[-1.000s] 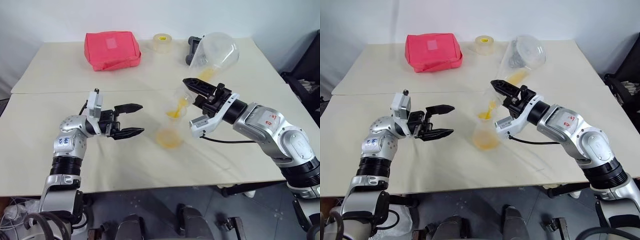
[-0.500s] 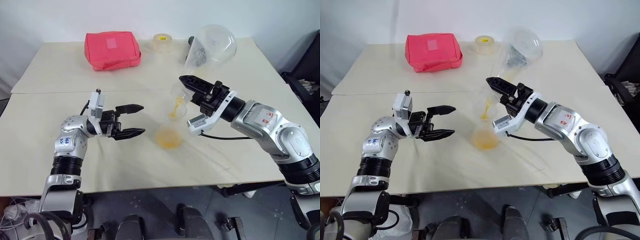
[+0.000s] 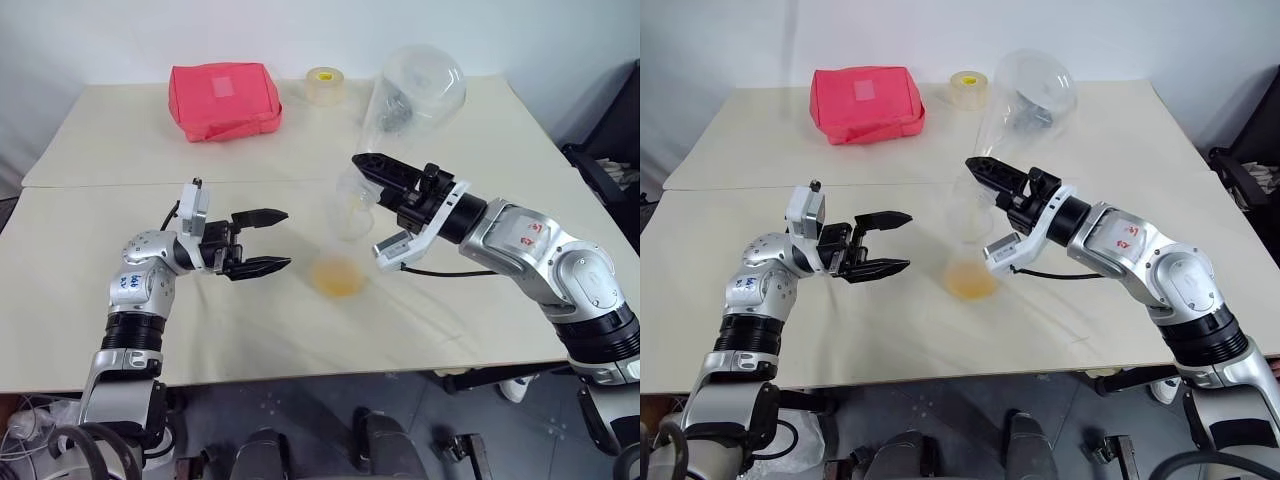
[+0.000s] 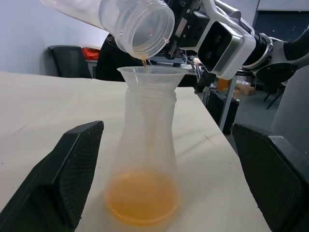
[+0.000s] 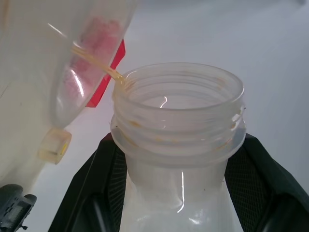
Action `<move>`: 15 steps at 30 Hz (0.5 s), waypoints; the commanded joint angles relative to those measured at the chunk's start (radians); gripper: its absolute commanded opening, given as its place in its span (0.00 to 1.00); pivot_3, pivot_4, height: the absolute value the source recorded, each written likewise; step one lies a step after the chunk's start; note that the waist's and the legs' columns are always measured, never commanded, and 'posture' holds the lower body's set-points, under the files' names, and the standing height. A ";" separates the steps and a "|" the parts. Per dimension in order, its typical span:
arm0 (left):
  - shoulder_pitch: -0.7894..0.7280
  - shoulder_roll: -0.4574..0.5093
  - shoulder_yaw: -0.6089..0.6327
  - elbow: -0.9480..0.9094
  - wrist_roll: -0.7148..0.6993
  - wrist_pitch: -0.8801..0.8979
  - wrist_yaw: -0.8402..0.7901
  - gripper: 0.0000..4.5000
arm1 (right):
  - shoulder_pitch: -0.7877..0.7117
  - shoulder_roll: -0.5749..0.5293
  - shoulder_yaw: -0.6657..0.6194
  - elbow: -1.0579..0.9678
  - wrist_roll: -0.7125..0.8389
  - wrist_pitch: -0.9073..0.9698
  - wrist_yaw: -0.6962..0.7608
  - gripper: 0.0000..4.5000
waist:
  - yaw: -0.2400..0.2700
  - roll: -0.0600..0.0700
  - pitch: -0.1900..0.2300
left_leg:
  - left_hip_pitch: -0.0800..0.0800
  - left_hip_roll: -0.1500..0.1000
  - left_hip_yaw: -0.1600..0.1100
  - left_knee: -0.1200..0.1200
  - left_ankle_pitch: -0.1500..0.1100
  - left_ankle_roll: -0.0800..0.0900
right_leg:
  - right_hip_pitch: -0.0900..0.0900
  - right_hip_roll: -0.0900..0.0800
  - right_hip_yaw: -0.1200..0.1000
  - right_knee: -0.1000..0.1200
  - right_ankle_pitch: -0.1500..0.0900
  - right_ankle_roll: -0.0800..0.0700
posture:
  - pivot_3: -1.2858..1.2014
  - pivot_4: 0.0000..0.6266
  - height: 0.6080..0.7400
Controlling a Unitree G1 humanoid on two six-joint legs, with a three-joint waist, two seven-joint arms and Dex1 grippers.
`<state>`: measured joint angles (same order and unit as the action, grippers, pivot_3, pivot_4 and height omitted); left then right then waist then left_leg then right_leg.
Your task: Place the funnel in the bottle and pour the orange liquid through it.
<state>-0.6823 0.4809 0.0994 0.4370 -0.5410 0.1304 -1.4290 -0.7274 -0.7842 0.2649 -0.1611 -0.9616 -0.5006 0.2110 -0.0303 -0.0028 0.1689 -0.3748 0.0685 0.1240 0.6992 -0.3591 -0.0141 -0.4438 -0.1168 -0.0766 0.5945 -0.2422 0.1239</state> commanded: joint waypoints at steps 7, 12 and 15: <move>-0.024 0.005 0.008 -0.011 0.022 -0.014 0.034 1.00 | 0.039 0.111 -0.079 -0.041 0.188 0.134 0.078 0.54 | 0.000 0.000 0.000 | 0.000 0.000 0.000 0.000 0.000 0.000 | 0.000 0.000 0.000 0.000 0.000 0.000 | 0.52 0.24 1.00; -0.018 0.021 -0.007 -0.022 0.038 0.036 0.051 1.00 | 0.130 0.199 -0.120 -0.125 0.419 0.313 0.237 0.54 | 0.002 0.000 0.000 | 0.000 0.000 -0.001 0.000 0.000 0.000 | 0.000 0.000 0.000 0.000 0.000 0.000 | 0.52 0.24 1.00; -0.017 0.018 0.003 -0.027 0.044 0.016 0.067 1.00 | 0.163 0.302 -0.199 -0.211 0.553 0.565 0.301 0.54 | 0.002 0.000 0.000 | 0.000 0.000 0.000 0.000 0.000 0.000 | 0.000 0.000 0.000 0.001 0.000 0.001 | 0.52 0.24 1.00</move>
<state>-0.6846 0.4899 0.0922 0.4402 -0.4984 0.1570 -1.3703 -0.5516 -0.5084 0.1466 -0.2866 -0.4966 -0.0640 0.4895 -0.0284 -0.0031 0.1689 -0.3744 0.0685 0.1235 0.6997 -0.3590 -0.0143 -0.4435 -0.1165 -0.0770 0.5958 -0.2418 0.1244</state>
